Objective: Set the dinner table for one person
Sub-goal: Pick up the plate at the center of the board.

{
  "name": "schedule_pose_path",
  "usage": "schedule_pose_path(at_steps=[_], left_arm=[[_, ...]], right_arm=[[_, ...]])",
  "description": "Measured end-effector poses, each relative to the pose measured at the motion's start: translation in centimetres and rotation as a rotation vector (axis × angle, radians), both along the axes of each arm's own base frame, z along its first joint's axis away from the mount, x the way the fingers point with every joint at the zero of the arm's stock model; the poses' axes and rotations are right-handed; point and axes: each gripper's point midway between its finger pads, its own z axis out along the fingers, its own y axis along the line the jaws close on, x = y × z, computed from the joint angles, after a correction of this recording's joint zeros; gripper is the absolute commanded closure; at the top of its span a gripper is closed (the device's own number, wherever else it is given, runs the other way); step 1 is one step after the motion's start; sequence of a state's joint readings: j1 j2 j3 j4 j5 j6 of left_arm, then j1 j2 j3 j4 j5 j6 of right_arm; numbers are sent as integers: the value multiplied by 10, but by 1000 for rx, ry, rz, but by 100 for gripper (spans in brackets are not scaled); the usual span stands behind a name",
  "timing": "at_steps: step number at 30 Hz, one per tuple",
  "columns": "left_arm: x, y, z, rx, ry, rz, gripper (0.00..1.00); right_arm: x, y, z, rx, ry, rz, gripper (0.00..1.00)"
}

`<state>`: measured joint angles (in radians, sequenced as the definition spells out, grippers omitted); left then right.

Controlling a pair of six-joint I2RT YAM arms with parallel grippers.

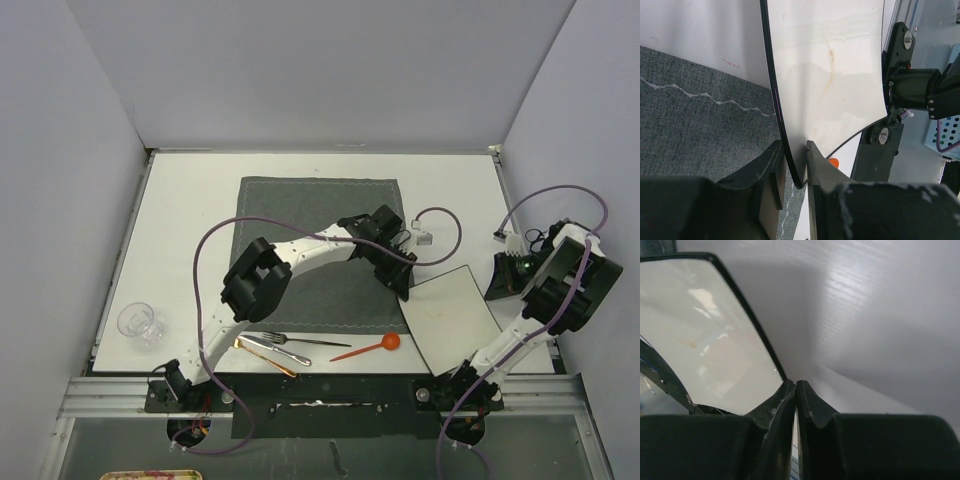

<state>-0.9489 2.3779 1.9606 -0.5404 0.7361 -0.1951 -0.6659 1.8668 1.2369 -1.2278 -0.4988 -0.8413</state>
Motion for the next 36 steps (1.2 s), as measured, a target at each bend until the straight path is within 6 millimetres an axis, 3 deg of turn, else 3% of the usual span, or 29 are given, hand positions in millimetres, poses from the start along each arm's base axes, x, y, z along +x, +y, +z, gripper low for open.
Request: schedule_pose_path(at_steps=[9,18,36], left_arm=[[12,6,12,-22,-22,8,100],[17,14,8,-13,-4,19,100],[21,22,5,-10,12,30,100]], right_arm=[[13,3,-11,4,6,40,93],[21,15,-14,1,12,81,92],[20,22,-19,44,25,106,75]])
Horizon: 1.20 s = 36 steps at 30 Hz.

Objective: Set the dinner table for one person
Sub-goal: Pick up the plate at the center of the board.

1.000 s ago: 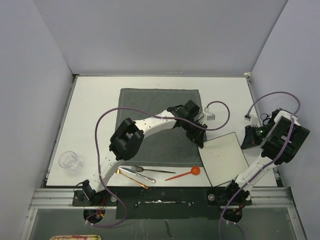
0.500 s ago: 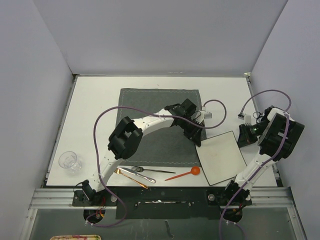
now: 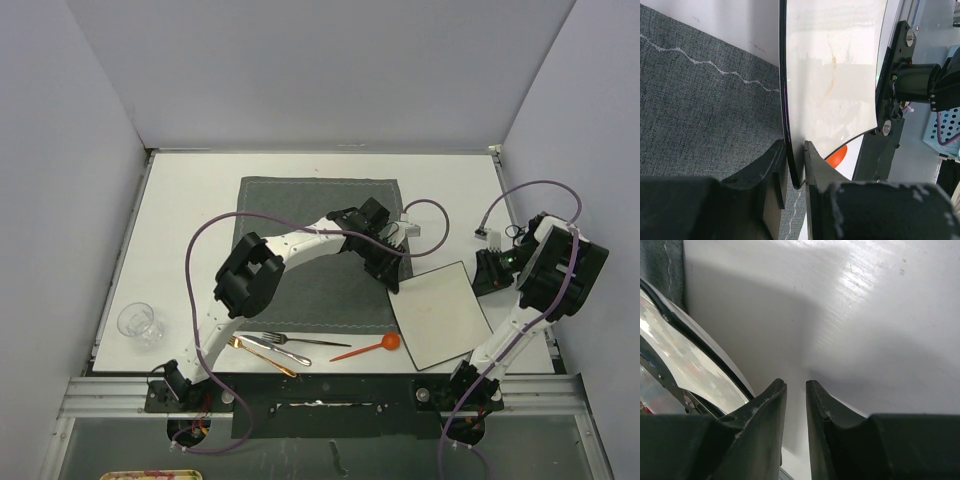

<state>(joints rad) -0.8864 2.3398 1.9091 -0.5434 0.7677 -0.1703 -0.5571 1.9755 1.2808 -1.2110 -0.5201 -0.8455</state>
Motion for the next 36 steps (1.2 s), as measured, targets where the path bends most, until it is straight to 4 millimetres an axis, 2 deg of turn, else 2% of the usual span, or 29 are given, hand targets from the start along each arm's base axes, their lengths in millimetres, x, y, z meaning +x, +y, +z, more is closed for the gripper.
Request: schedule_pose_path(at_steps=[10,17,27,36], left_arm=[[1,1,0,-7,5,-1,100],[2,3,-2,-11,14,0,100],[5,7,-2,-16,25,3,100],[6,8,-2,-24,28,0,100]], right_arm=[[-4,-5,6,-2,-11,-16,75],[1,-9,20,0,-51,-44,74],[4,-5,40,74,-83,-69,67],[-4,2,47,137,-69,-54,67]])
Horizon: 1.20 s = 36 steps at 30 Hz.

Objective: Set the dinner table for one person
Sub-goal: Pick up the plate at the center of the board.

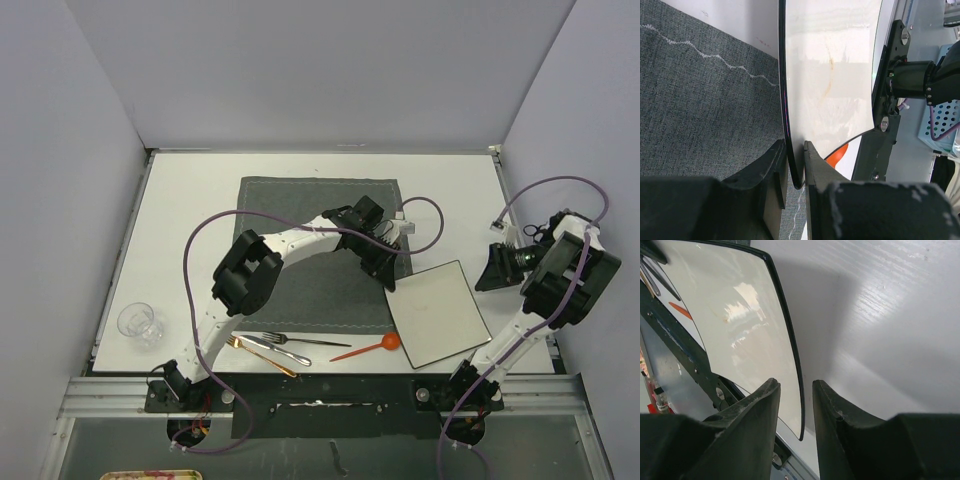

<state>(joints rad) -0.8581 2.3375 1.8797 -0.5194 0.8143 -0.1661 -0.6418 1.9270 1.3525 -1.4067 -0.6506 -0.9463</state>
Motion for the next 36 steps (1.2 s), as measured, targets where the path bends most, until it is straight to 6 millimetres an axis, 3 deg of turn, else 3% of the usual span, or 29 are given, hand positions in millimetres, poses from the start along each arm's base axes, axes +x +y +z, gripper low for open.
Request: schedule_pose_path(at_steps=[18,36], left_arm=[[1,1,0,-4,-1,-3,100],[1,1,0,-7,1,-4,100]], right_arm=[[-18,-1,-16,-15,67,46,67],[-19,6,-31,13,119,74,66]])
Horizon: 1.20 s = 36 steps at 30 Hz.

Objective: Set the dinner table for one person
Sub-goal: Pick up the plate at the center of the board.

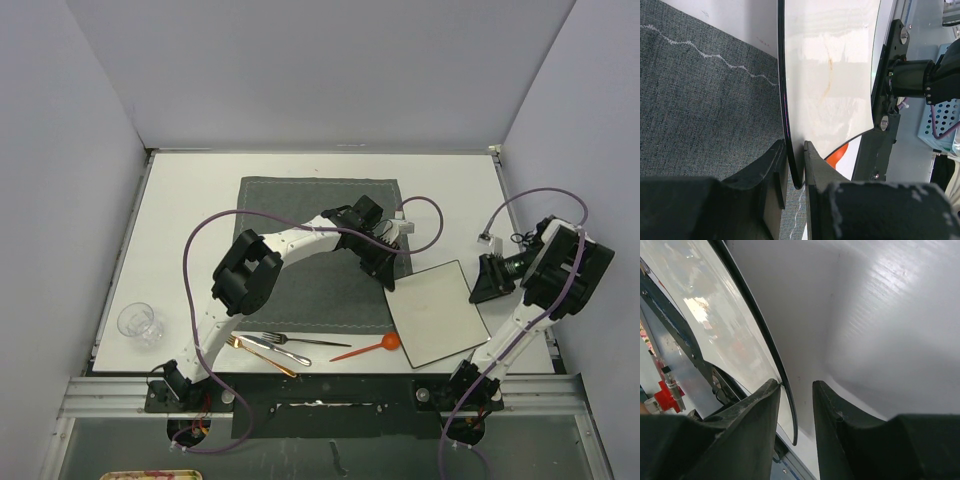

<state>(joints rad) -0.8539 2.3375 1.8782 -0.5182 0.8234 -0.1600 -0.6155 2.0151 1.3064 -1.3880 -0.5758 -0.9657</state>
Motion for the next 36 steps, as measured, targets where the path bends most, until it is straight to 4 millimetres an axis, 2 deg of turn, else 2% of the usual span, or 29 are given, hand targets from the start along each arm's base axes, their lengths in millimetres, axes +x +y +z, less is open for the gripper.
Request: schedule_pose_path(at_steps=[21,29,32,35,36], left_arm=[[2,2,1,-7,4,-1,100],[3,2,1,-12,0,-5,100],[3,3,1,-13,-2,-7,100],[4,3,1,-12,-3,-7,100],[6,5,-1,-4,-10,-3,100]], right_arm=[[2,22,-8,36,49,63,66],[2,33,-4,78,58,81,67],[3,36,-3,89,55,83,73],[3,36,-3,94,48,88,90],[-3,40,5,124,74,81,99]])
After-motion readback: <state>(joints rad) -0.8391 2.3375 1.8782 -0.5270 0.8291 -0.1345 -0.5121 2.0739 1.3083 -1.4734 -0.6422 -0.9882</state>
